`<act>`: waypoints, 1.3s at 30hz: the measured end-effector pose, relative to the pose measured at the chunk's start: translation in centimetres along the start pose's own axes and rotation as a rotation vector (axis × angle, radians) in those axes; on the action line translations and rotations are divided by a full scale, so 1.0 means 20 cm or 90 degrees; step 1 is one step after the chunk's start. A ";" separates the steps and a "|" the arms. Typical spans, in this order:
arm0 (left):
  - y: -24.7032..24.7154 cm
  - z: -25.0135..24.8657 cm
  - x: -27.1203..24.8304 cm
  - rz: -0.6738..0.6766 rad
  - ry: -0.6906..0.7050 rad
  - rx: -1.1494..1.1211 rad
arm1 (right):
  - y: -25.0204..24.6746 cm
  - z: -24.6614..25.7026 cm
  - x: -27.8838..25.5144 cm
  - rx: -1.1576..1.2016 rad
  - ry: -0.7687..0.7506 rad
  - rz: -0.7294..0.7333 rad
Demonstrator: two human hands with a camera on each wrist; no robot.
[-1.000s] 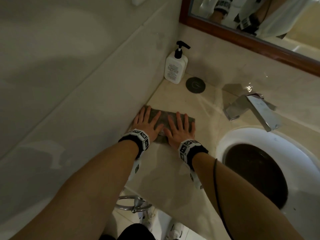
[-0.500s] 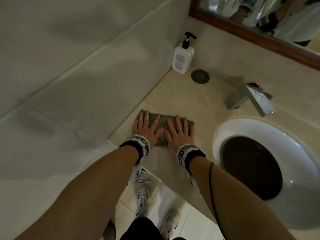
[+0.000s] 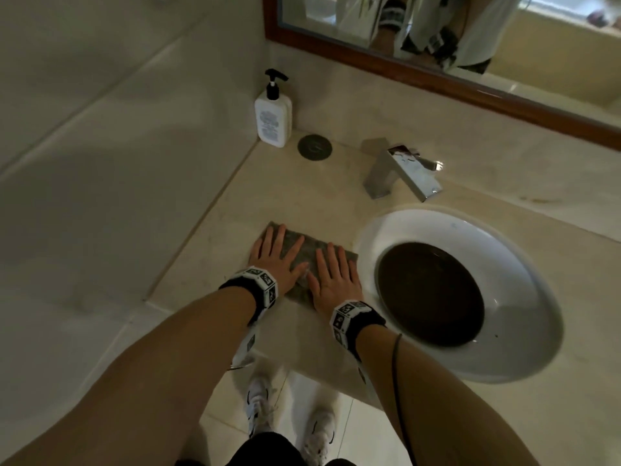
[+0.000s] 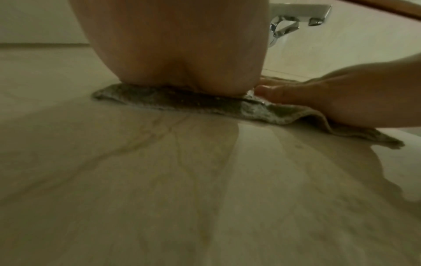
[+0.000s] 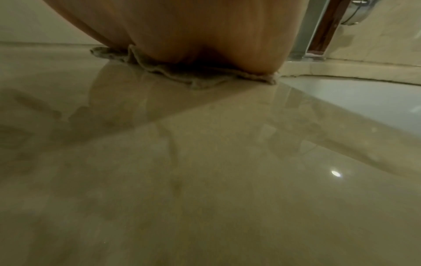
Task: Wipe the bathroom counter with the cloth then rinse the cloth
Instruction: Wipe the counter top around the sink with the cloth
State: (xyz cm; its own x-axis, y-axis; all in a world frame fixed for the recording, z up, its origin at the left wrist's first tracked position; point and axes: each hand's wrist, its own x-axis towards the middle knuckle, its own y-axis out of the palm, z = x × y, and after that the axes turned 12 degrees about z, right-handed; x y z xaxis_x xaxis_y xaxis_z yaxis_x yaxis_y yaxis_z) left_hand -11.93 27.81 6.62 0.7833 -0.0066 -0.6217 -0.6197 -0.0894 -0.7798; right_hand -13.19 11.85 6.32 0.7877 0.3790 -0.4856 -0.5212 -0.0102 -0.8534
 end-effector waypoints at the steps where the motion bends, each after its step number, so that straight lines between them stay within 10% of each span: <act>1: -0.02 0.00 0.02 0.003 0.010 0.007 | 0.00 -0.01 0.01 0.008 0.011 0.002; 20: -0.31 -0.07 0.44 -0.023 0.124 0.089 | -0.23 -0.14 0.27 0.159 0.103 0.027; 39: 0.11 -0.24 -0.08 -0.037 0.015 0.015 | 0.04 -0.18 -0.19 0.061 -0.010 0.062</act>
State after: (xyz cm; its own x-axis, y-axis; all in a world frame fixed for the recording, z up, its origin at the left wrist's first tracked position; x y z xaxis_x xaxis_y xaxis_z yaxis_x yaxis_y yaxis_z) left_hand -14.38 22.76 6.28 0.8192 -0.0262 -0.5729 -0.5732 -0.0669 -0.8166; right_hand -15.32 7.06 6.78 0.7268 0.3957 -0.5614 -0.6246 0.0408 -0.7799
